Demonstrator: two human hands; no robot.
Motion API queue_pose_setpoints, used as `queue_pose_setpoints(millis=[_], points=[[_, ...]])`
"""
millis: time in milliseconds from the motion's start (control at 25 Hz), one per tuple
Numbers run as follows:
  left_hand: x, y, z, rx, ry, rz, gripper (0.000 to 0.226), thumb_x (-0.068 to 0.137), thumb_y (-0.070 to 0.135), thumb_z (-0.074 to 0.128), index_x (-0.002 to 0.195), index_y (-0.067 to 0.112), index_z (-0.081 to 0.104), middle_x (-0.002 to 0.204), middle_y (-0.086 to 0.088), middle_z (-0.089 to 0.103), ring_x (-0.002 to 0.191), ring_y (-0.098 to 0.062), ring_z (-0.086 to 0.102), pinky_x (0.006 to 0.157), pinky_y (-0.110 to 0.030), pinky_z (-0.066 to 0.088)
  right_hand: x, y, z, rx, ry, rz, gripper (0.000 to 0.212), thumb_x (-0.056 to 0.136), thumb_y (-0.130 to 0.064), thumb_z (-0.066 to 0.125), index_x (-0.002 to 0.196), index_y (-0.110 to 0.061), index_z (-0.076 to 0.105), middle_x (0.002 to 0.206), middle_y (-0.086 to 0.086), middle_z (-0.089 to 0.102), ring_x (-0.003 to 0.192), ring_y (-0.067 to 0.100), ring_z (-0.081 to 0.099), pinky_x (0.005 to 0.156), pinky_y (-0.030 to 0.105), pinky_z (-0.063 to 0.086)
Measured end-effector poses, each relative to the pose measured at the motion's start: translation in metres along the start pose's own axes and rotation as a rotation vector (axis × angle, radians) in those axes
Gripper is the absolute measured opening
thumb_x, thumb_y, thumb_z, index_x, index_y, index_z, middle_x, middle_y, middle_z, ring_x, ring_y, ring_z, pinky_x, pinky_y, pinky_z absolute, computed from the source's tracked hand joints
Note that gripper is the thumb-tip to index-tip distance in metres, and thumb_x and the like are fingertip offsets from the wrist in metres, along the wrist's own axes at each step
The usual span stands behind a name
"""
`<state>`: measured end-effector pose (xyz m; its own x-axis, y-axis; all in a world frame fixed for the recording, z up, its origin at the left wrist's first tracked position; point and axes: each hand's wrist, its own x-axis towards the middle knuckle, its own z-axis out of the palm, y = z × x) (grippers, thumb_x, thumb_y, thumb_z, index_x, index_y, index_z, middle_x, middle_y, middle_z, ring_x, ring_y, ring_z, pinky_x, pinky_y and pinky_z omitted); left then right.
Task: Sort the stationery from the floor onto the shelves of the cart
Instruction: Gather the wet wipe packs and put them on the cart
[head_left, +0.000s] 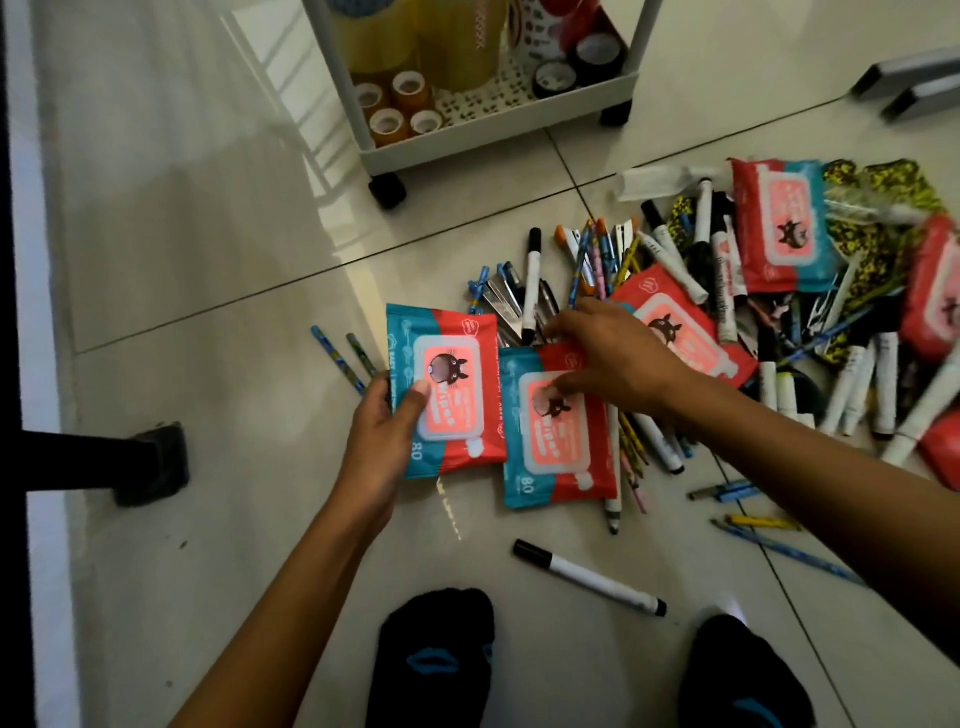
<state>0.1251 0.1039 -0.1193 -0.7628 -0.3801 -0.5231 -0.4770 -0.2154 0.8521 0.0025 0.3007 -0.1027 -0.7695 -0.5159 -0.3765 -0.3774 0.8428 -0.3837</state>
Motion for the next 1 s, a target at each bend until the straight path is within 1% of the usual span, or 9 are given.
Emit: queue_pose_setpoints(millis=[120,240,360,480,560,680,800,880,1000], points=[[0.002,0.004,-0.001,0.019,0.003,0.017,0.015,0.096,0.022,0.052,0.11,0.025,0.057,0.108,-0.001,0.07,0.091,-0.018,0.071,0.078,-0.033,0.059,0.002,0.002,-0.009,-0.102,-0.056,0.018,0.035,0.079,-0.043,0.071,0.109,-0.028,0.062,0.111,0.0,0.055,0.112,0.023,0.041,0.091,0.041,0.042],[0.006,0.011,-0.002,0.001,0.008,0.036,0.013,0.097,0.023,0.051,0.108,0.028,0.056,0.109,0.002,0.07,0.091,-0.014,0.071,0.077,-0.033,0.059,-0.005,0.009,-0.03,0.13,-0.124,0.036,0.014,0.086,-0.034,0.066,0.088,-0.027,0.054,0.098,-0.006,0.061,0.105,0.02,0.055,0.089,0.044,0.049],[0.012,0.022,0.003,0.022,-0.032,0.074,0.019,0.098,0.023,0.049,0.116,0.024,0.053,0.113,0.001,0.068,0.091,-0.012,0.07,0.074,-0.029,0.059,-0.018,0.018,-0.065,0.503,-0.175,0.076,0.009,0.09,-0.022,0.062,0.095,-0.018,0.056,0.093,0.0,0.068,0.082,0.013,0.07,0.071,0.029,0.059],[0.011,0.034,0.025,0.06,-0.154,0.092,0.022,0.099,0.026,0.045,0.119,0.023,0.053,0.115,-0.003,0.068,0.095,-0.017,0.07,0.081,-0.035,0.058,-0.025,0.02,-0.088,0.635,-0.097,0.055,0.014,0.089,-0.023,0.063,0.099,-0.015,0.056,0.09,0.003,0.07,0.072,0.01,0.071,0.057,0.022,0.057],[0.009,0.041,0.045,0.022,-0.296,0.053,0.03,0.099,0.037,0.041,0.123,0.022,0.053,0.116,-0.006,0.068,0.1,-0.021,0.069,0.085,-0.04,0.057,-0.023,0.016,-0.09,0.708,-0.031,0.043,0.014,0.09,-0.021,0.063,0.099,-0.013,0.056,0.088,0.003,0.071,0.069,0.008,0.071,0.053,0.016,0.052],[0.006,0.048,0.074,0.025,-0.471,0.03,0.04,0.093,0.043,0.051,0.126,0.021,0.053,0.116,-0.007,0.069,0.104,-0.027,0.067,0.086,-0.042,0.056,-0.019,0.017,-0.085,0.67,0.071,0.049,0.016,0.09,-0.024,0.064,0.1,-0.013,0.057,0.09,0.002,0.07,0.073,0.008,0.071,0.056,0.014,0.051],[0.01,0.048,0.09,0.087,-0.391,0.068,0.031,0.089,0.023,0.062,0.119,0.017,0.055,0.108,-0.005,0.072,0.096,-0.027,0.07,0.08,-0.038,0.059,-0.021,0.03,-0.078,0.653,0.256,0.094,0.013,0.09,-0.031,0.062,0.098,-0.022,0.059,0.096,-0.006,0.066,0.082,0.004,0.066,0.063,0.016,0.05],[0.015,0.045,0.093,0.071,-0.351,0.059,0.036,0.09,0.021,0.062,0.124,0.014,0.053,0.111,-0.006,0.071,0.097,-0.026,0.07,0.082,-0.04,0.058,-0.027,0.044,-0.073,0.561,0.406,0.176,0.018,0.091,-0.032,0.062,0.103,-0.02,0.06,0.099,-0.007,0.064,0.088,0.007,0.063,0.071,0.023,0.051],[0.019,0.043,0.095,0.052,-0.3,0.04,0.038,0.091,0.022,0.06,0.128,0.016,0.051,0.113,-0.006,0.07,0.095,-0.023,0.071,0.082,-0.039,0.058,-0.038,0.068,-0.055,0.311,0.33,0.279,0.031,0.085,-0.033,0.069,0.108,-0.014,0.062,0.103,-0.001,0.064,0.092,0.016,0.061,0.081,0.035,0.054]])
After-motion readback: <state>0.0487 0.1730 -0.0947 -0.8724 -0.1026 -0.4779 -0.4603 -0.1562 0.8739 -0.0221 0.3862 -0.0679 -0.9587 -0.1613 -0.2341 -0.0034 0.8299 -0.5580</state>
